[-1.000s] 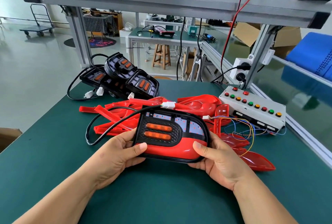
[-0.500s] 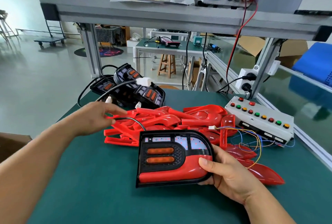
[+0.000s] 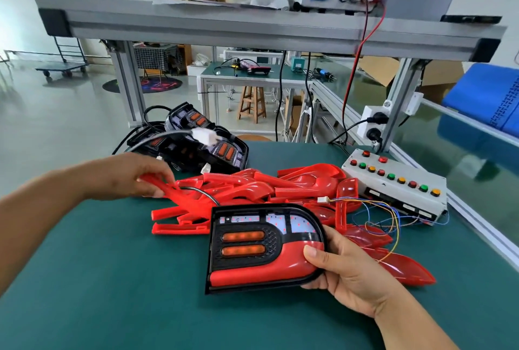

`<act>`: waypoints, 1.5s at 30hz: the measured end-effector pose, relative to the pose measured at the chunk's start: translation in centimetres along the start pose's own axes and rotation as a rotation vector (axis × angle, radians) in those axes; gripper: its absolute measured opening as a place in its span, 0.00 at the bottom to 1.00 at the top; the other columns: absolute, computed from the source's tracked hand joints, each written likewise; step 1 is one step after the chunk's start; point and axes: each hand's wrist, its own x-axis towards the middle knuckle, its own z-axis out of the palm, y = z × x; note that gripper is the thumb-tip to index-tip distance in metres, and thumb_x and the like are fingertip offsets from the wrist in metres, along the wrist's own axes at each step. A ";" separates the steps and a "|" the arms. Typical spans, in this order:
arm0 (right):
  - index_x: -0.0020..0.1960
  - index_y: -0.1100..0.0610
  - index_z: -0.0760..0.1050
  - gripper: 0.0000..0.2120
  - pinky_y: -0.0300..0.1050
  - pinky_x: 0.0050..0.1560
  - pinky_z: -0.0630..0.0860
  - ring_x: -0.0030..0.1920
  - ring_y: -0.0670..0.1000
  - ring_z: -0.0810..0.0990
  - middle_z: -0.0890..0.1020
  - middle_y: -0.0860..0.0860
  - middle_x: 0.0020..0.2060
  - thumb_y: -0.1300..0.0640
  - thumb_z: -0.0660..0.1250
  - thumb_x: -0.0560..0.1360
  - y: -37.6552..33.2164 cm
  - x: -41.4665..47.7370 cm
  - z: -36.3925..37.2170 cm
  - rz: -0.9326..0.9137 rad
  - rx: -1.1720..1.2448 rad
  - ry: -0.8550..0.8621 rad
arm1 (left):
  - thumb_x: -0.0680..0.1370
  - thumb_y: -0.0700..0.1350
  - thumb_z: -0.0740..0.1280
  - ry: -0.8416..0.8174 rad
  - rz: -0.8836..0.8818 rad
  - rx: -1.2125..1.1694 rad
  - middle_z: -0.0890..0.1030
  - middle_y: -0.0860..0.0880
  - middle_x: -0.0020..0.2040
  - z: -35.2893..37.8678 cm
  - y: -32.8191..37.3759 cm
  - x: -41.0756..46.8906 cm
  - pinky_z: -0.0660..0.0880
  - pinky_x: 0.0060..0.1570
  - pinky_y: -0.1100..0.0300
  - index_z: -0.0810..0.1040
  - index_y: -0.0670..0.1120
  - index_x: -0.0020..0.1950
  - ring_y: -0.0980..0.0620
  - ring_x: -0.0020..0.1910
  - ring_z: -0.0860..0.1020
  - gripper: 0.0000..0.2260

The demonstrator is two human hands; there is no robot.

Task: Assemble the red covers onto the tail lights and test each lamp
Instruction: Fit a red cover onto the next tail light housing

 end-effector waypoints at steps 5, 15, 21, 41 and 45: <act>0.65 0.57 0.72 0.26 0.48 0.34 0.82 0.44 0.60 0.83 0.83 0.60 0.51 0.64 0.72 0.67 0.1 0.0 -0.1 -0.002 -0.019 -0.006 | 0.72 0.56 0.68 0.016 -0.058 -0.185 0.79 0.54 0.33 -2.4 -1.2 -0.8 0.73 0.39 0.61 0.80 0.58 0.42 0.59 0.33 0.75 0.04; 0.64 0.56 0.72 0.26 0.48 0.35 0.83 0.43 0.59 0.84 0.84 0.60 0.51 0.62 0.72 0.68 0.0 0.2 0.0 0.006 -0.029 -0.007 | 0.74 0.57 0.64 0.248 0.005 -0.687 0.74 0.53 0.29 3.1 4.2 -0.7 0.70 0.33 0.72 0.78 0.47 0.34 0.59 0.29 0.71 0.16; 0.65 0.55 0.72 0.26 0.50 0.39 0.83 0.45 0.59 0.84 0.83 0.60 0.53 0.62 0.72 0.68 0.1 0.2 0.0 0.003 -0.049 -0.006 | 0.76 0.52 0.61 0.351 0.224 -0.174 0.75 0.70 0.35 6.7 8.6 0.3 0.65 0.38 0.78 0.79 0.64 0.39 0.71 0.37 0.73 0.10; 0.66 0.55 0.70 0.28 0.49 0.42 0.83 0.49 0.56 0.83 0.84 0.56 0.52 0.61 0.71 0.68 -0.1 -0.1 0.3 0.004 -0.058 -0.007 | 0.73 0.74 0.49 0.500 0.193 -0.129 0.70 0.60 0.42 9.7 10.2 1.4 0.68 0.43 0.74 0.84 0.51 0.55 0.63 0.46 0.73 0.36; 0.67 0.56 0.69 0.28 0.50 0.47 0.82 0.52 0.56 0.84 0.84 0.57 0.55 0.65 0.70 0.68 0.0 -0.2 0.5 -0.006 -0.005 -0.014 | 0.75 0.69 0.55 0.517 0.217 -0.106 0.69 0.60 0.43 10.4 10.0 1.2 0.69 0.48 0.68 0.78 0.60 0.62 0.60 0.46 0.71 0.23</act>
